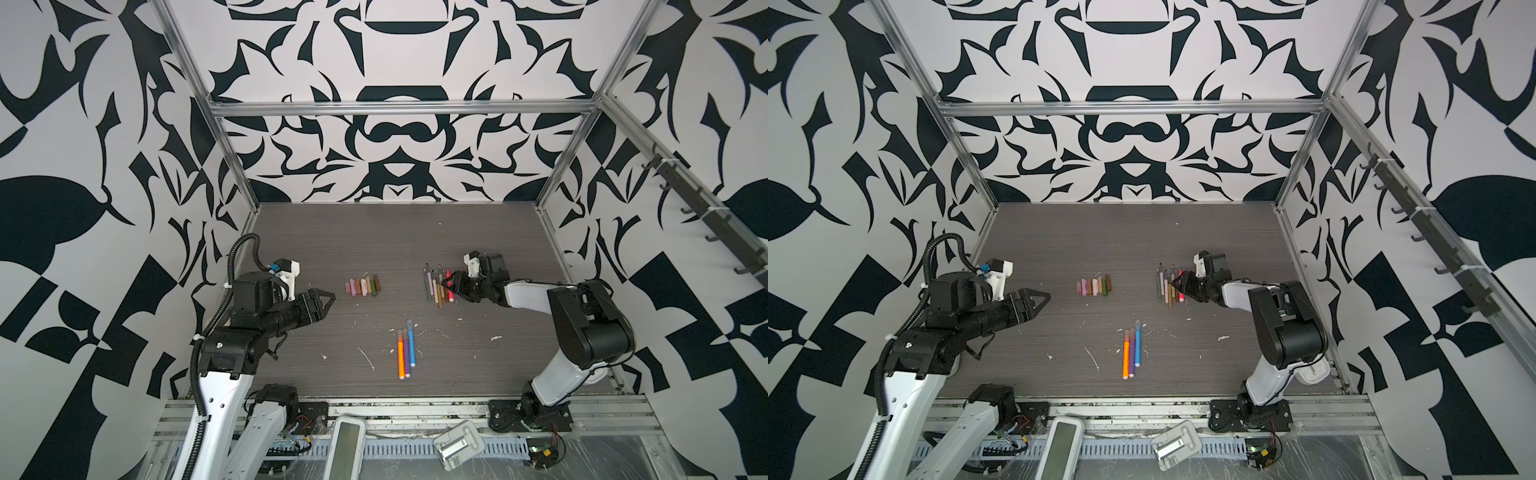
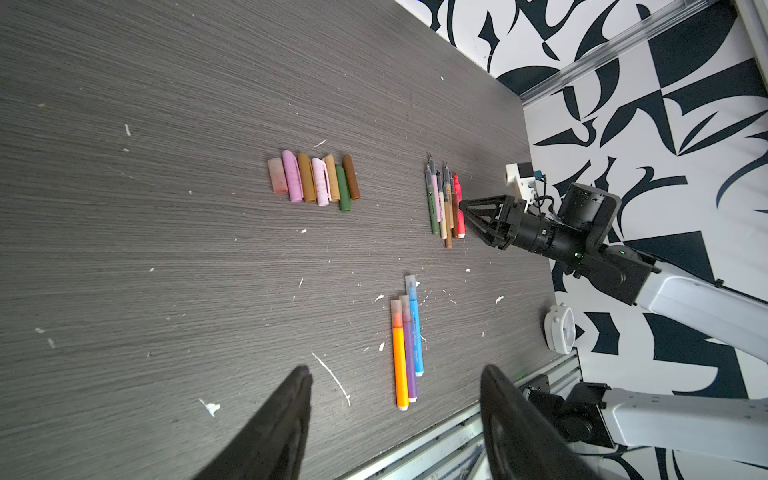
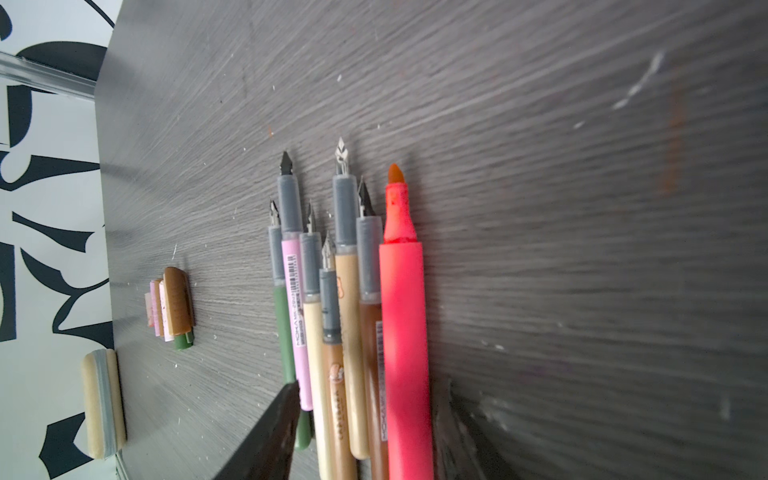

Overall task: Open the pen caps
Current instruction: 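Lift the right gripper and move it toward the orange, purple and blue markers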

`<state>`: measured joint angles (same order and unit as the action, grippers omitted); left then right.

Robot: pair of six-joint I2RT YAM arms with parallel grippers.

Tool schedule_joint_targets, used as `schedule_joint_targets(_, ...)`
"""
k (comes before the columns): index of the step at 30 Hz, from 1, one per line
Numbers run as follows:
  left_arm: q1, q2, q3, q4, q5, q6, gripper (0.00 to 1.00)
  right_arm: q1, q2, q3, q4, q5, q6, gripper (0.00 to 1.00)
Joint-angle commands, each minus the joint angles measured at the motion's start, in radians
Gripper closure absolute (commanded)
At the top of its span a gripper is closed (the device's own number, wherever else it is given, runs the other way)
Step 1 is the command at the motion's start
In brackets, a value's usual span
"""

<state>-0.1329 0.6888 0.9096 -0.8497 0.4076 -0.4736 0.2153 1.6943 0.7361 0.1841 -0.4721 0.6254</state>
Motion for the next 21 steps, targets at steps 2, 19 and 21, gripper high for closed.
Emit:
schedule_joint_targets(2,0.004,-0.003,-0.006,-0.014,-0.002,0.007,0.33,0.006,-0.041,-0.032,-0.106,0.122,0.019,0.39)
schedule_joint_targets(19,0.004,-0.010,-0.007,-0.014,-0.001,0.007,0.33,0.150,-0.489,-0.300,-0.004,0.333,0.042,0.38)
schedule_joint_targets(21,0.004,-0.012,-0.008,-0.013,-0.002,0.007,0.33,0.299,-0.588,-0.311,-0.059,0.464,0.030,0.39)
